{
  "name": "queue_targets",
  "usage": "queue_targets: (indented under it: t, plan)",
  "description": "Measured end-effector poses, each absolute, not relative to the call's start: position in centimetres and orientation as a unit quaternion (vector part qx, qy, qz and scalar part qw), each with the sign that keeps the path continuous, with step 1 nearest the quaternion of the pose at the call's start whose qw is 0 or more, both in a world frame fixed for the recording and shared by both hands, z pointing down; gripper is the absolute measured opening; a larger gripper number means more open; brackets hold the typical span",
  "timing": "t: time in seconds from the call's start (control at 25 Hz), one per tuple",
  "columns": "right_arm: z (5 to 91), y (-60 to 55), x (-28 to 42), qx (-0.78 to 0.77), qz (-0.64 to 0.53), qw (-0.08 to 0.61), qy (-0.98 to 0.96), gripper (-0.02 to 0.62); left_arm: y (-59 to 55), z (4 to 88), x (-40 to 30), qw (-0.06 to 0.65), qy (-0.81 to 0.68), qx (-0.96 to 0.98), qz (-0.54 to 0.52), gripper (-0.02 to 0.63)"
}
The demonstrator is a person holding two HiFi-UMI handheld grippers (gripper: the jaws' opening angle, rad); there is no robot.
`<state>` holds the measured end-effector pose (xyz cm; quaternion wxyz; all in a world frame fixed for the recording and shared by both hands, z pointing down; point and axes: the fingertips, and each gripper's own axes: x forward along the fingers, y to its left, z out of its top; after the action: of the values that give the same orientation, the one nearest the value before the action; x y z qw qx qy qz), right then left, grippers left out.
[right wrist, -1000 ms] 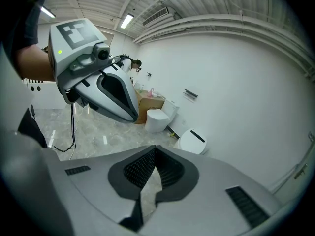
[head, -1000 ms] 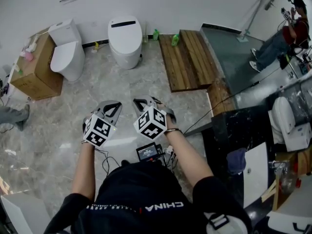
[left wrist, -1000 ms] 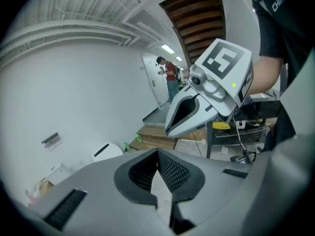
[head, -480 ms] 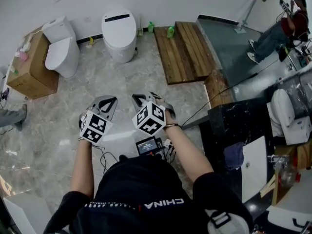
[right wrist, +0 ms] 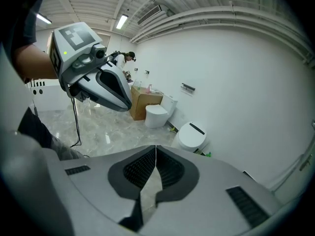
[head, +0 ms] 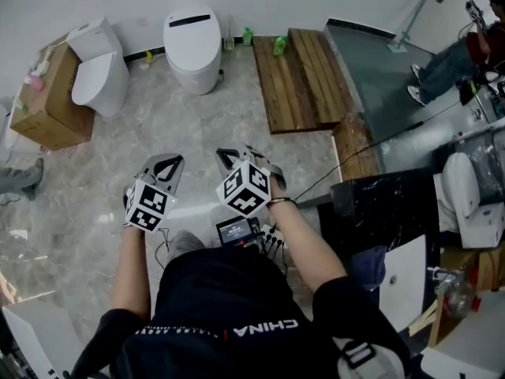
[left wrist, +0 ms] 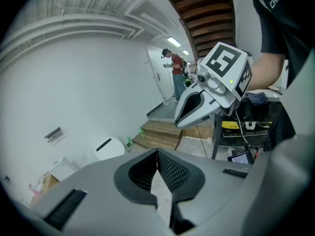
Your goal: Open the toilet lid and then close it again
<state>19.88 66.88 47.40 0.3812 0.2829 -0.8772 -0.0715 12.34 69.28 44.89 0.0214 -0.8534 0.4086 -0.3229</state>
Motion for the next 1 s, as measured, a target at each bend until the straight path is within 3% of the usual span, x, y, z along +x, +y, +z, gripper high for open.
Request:
queue_targets:
  t: [0.56, 1.0]
  plan:
    - [50.7, 55.3, 17.1, 0.289, -0.052, 0.407, -0.865, 0.015, 57.0, 48.1, 7.4, -0.01, 0.41, -0.855, -0.317, 0.011]
    - [49.9, 40.2, 9.7, 0.333, -0.029, 0.421, -0.843, 0.015, 40.9, 48.6, -0.7, 0.01, 0.353, -0.881, -0.315, 0.011]
